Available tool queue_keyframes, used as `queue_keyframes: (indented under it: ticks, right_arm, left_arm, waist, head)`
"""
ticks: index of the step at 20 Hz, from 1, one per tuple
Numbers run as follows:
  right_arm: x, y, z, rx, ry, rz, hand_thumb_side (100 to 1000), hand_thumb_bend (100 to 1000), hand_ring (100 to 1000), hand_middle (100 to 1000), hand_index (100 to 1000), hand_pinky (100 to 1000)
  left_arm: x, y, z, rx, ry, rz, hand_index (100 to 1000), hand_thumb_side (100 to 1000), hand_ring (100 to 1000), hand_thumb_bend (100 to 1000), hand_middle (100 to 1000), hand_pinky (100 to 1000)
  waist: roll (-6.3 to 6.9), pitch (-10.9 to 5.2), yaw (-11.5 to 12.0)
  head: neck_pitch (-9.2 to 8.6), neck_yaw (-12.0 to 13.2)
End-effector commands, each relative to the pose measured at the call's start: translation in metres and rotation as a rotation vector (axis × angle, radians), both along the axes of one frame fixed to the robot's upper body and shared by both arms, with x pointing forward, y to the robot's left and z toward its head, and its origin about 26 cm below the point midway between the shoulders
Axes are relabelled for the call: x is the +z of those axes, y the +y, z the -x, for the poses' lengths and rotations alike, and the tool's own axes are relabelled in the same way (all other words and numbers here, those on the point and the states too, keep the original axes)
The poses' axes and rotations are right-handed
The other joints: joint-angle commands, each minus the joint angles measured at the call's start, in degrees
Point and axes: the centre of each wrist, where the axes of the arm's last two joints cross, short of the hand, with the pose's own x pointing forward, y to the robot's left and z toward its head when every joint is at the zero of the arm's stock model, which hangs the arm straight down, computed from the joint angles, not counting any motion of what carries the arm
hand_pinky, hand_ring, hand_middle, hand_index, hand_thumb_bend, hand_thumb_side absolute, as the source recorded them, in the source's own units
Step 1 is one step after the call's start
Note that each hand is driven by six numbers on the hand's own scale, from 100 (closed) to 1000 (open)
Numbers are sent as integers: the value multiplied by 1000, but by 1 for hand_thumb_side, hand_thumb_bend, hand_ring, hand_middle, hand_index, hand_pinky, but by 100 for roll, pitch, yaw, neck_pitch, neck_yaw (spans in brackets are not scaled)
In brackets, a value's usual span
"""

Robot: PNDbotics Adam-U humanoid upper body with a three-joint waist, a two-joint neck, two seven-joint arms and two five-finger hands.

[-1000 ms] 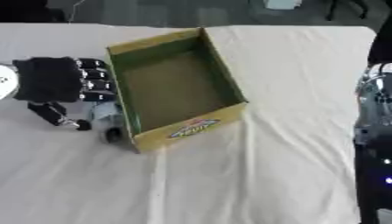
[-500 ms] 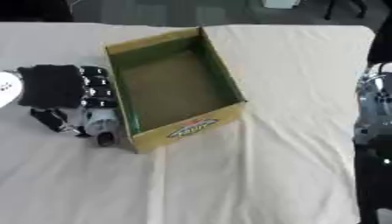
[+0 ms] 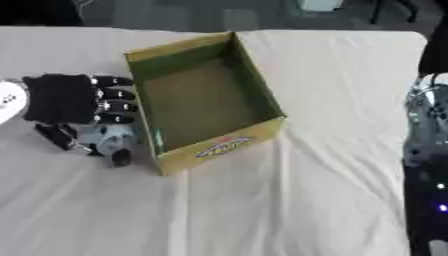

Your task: Pick up objects on the table and place them in the box.

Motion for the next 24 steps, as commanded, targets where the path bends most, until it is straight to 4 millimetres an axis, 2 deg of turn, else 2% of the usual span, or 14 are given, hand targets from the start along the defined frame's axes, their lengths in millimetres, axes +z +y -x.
queue_keyframes:
  ticks: [1, 7, 11, 12, 13, 14, 15, 16, 17, 18, 19, 20, 21, 24]
  right_arm:
    - [9, 0, 2, 7, -30, 1, 864, 100, 443, 479, 696, 320]
    - [11, 1, 2, 10, -33, -9, 865, 100, 443, 479, 695, 320]
    - [12, 2, 2, 12, -34, -14, 865, 100, 443, 478, 695, 320]
    - [12, 2, 2, 11, -34, -14, 865, 100, 443, 478, 695, 320]
    - [12, 2, 2, 11, -34, -15, 865, 100, 443, 478, 695, 320]
    - [12, 1, 2, 10, -34, -14, 865, 100, 443, 478, 695, 320]
    - [12, 1, 2, 9, -33, -13, 865, 100, 443, 478, 695, 320]
    - [11, 1, 2, 7, -31, -11, 866, 100, 443, 478, 695, 320]
    - [11, 0, 2, 5, -30, -9, 866, 100, 443, 478, 695, 320]
    - [11, 0, 2, 3, -30, -7, 866, 100, 443, 478, 695, 320]
    - [11, -1, 2, 1, -29, -5, 866, 100, 443, 478, 695, 320]
    - [10, -1, 2, -1, -28, -3, 866, 100, 443, 478, 695, 320]
    - [10, -2, 2, -4, -28, -1, 866, 100, 443, 478, 695, 320]
    - [8, -3, 2, -11, -25, 6, 866, 100, 443, 478, 694, 319]
  left_arm:
    - [3, 15, -5, -86, 82, -53, 797, 556, 924, 452, 805, 927]
    - [-12, 40, -14, -14, 93, -125, 804, 548, 893, 439, 793, 887]
    - [-23, 54, -16, 9, 117, -111, 786, 519, 798, 346, 742, 718]
    - [-25, 57, -16, 7, 125, -94, 757, 520, 741, 262, 689, 611]
    - [-26, 58, -16, 5, 130, -82, 757, 520, 741, 262, 689, 611]
    - [-28, 59, -16, -2, 135, -62, 690, 576, 660, 169, 603, 491]
    - [-29, 59, -16, -13, 140, -38, 653, 617, 627, 121, 569, 443]
    - [-29, 58, -15, -26, 142, -17, 580, 734, 558, 100, 503, 350]
    - [-28, 58, -15, -38, 143, 0, 554, 742, 535, 100, 480, 322]
    - [-26, 57, -14, -48, 143, 10, 447, 761, 433, 100, 364, 187]
    - [-25, 56, -14, -56, 141, 16, 426, 762, 393, 100, 327, 141]
    - [-22, 54, -13, -64, 137, 21, 385, 760, 280, 100, 227, 100]
    - [-20, 53, -13, -72, 133, 24, 381, 759, 268, 100, 217, 100]
    - [-9, 49, -10, -96, 116, 40, 340, 758, 100, 100, 100, 100]
  waist:
    - [-4, -40, -17]
    - [-23, -5, -49]
    - [-31, 16, -61]
    - [-30, 17, -61]
    - [-30, 17, -62]
    - [-27, 14, -59]
    - [-23, 8, -52]
    - [-17, 1, -45]
    - [-12, -5, -37]
    - [-5, -13, -27]
    - [0, -20, -18]
    - [8, -29, -5]
    - [13, -36, 6]
    - [31, -61, 40]
  head:
    - [-45, 63]
    - [-42, 69]
    - [-13, 90]
    - [1, 93]
    - [7, 95]
    - [17, 96]
    - [31, 96]
    - [42, 92]
    - [48, 85]
    - [51, 74]
    - [53, 65]
    - [53, 53]
    - [54, 44]
    - [54, 27]
